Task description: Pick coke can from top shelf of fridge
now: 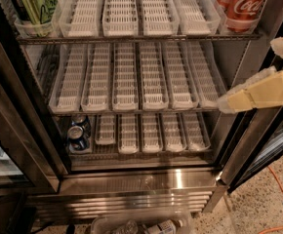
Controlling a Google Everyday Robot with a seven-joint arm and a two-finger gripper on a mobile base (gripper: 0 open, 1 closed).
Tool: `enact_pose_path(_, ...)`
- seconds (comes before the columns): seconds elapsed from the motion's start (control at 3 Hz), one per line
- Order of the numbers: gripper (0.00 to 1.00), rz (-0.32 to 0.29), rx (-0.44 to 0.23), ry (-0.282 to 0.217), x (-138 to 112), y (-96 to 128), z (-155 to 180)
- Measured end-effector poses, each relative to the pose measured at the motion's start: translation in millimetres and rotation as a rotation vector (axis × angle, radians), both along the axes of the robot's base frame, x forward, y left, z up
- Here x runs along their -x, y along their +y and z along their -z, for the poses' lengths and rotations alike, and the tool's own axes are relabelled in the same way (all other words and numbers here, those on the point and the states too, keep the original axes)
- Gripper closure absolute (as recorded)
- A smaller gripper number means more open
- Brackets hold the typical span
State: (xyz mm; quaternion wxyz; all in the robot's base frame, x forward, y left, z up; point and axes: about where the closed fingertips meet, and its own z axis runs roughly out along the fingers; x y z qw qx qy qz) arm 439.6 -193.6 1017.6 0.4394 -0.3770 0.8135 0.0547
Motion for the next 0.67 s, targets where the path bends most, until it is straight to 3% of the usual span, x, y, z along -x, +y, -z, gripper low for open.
enact_pose_path(0.33,0.0,0.084,-0.055,-0.036,-11.1,9.4,-12.0)
enact_pose_path(0.67,0.0,0.084,-0.055,-0.036,-11.1,9.4,-12.0)
